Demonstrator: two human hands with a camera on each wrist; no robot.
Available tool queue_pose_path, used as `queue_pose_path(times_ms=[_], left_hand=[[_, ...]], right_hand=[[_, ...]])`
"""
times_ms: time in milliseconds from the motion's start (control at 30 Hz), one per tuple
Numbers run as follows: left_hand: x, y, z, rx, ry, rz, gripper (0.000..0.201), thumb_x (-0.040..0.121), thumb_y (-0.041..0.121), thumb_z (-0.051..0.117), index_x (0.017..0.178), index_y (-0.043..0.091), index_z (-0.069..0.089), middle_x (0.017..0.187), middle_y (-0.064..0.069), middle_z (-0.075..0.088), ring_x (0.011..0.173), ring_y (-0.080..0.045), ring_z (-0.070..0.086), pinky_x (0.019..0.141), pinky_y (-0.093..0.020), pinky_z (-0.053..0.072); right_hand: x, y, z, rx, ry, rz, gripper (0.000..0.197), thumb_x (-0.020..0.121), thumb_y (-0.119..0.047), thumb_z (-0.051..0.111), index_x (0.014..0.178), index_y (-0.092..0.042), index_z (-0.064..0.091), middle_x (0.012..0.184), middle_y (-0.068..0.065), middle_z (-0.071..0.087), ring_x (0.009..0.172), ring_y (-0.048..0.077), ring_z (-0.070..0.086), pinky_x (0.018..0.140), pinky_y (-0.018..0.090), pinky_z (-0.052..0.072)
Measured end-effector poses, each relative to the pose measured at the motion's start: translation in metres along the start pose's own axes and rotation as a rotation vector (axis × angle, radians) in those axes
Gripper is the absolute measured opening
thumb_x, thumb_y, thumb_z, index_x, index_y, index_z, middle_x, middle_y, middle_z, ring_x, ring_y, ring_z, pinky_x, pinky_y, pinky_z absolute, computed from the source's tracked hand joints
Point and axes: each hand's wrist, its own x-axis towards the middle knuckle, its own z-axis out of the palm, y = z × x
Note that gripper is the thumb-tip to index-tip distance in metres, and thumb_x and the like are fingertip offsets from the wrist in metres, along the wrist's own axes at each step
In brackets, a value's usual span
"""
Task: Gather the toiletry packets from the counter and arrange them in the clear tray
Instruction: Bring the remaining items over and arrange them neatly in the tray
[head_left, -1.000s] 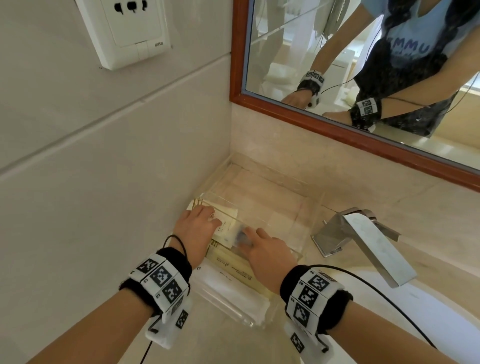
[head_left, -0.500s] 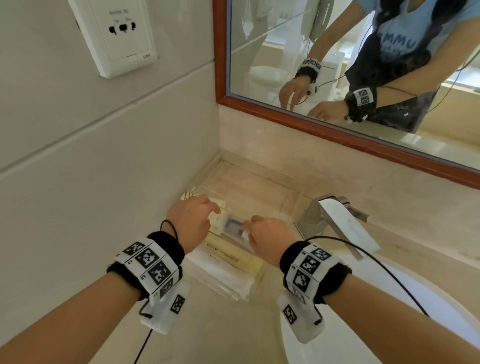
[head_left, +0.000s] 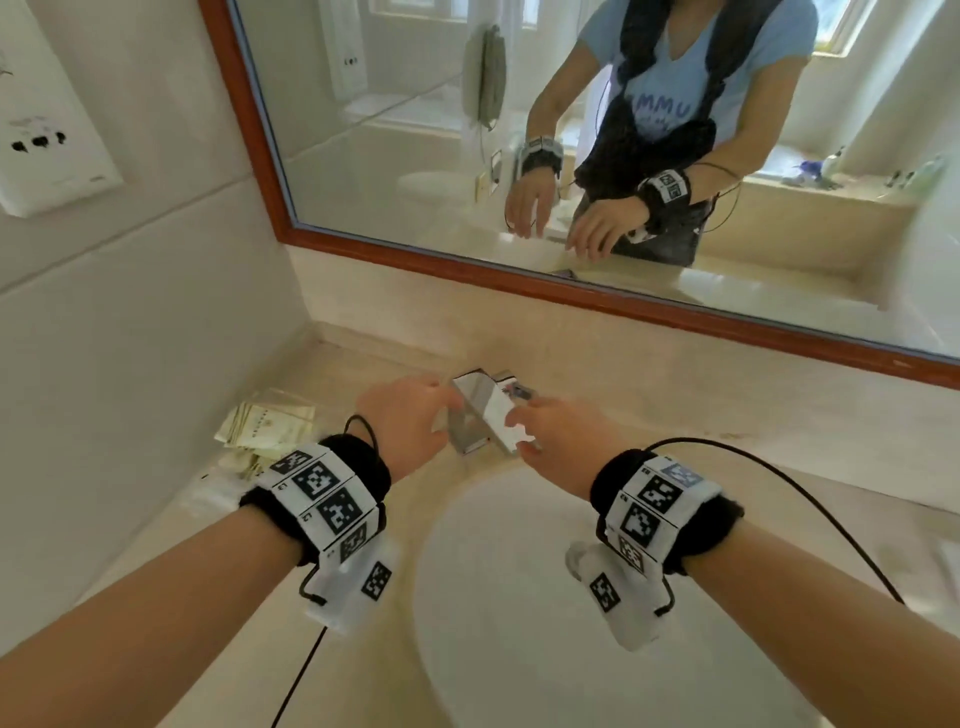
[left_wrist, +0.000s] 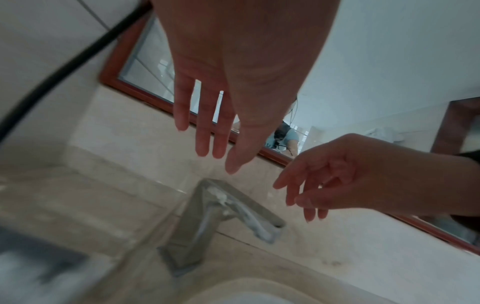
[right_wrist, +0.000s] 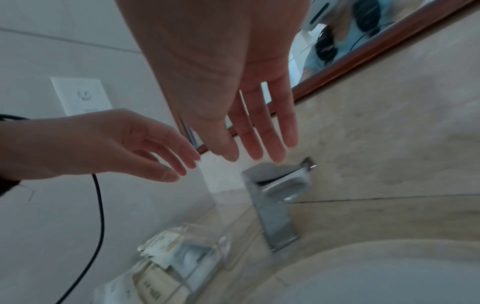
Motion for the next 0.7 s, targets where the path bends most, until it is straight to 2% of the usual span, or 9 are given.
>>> queue_pose_path(times_ms=[133,300,567,700], left_hand=[[0.016,0.074,0.01,-0.012,-0.007,0.092,0.032,0.086,0.029,0.058,0.118,0.028,0.058,0.123,0.004,0.059,0.113,-0.019,0.056,0.091,-0.031,0.048],[0.045,0.175,0.035,-0.04,-0.079,0.216,0.034,0.086,0.029,0.056,0.121,0.03,0.053,0.123,0.003,0.057,0.108,-0.02,0.058,0.091,-0.036,0.05],[0.083,0.325,0.096,-0.06,-0.282,0.385,0.04,0.088,0.029,0.056,0.127,0.031,0.047,0.131,0.004,0.051,0.117,-0.018,0.053,0.098,-0.035,0.047],[0.095,0.388,0.131,-0.062,-0.364,0.449,0.04,0.088,0.031,0.055,0.127,0.031,0.046,0.129,0.003,0.051,0.115,-0.019,0.053,0.099,-0.036,0.046]], right_hand=[[-0.053,0.062,-0.001,0.024,0.021,0.128,0.035,0.096,-0.019,0.046,0.13,-0.02,0.052,0.125,0.003,0.058,0.107,0.026,0.061,0.085,0.034,0.05],[-0.125,0.145,0.013,0.034,0.01,0.316,0.035,0.096,-0.021,0.048,0.131,-0.022,0.05,0.127,0.0,0.056,0.11,0.023,0.06,0.088,0.034,0.05],[-0.229,0.26,0.051,0.09,-0.048,0.626,0.043,0.095,-0.022,0.051,0.137,-0.025,0.042,0.135,-0.001,0.049,0.111,0.021,0.06,0.094,0.032,0.049],[-0.269,0.313,0.07,0.106,-0.098,0.775,0.05,0.094,-0.022,0.052,0.141,-0.026,0.036,0.138,0.002,0.043,0.118,0.022,0.054,0.094,0.034,0.05]])
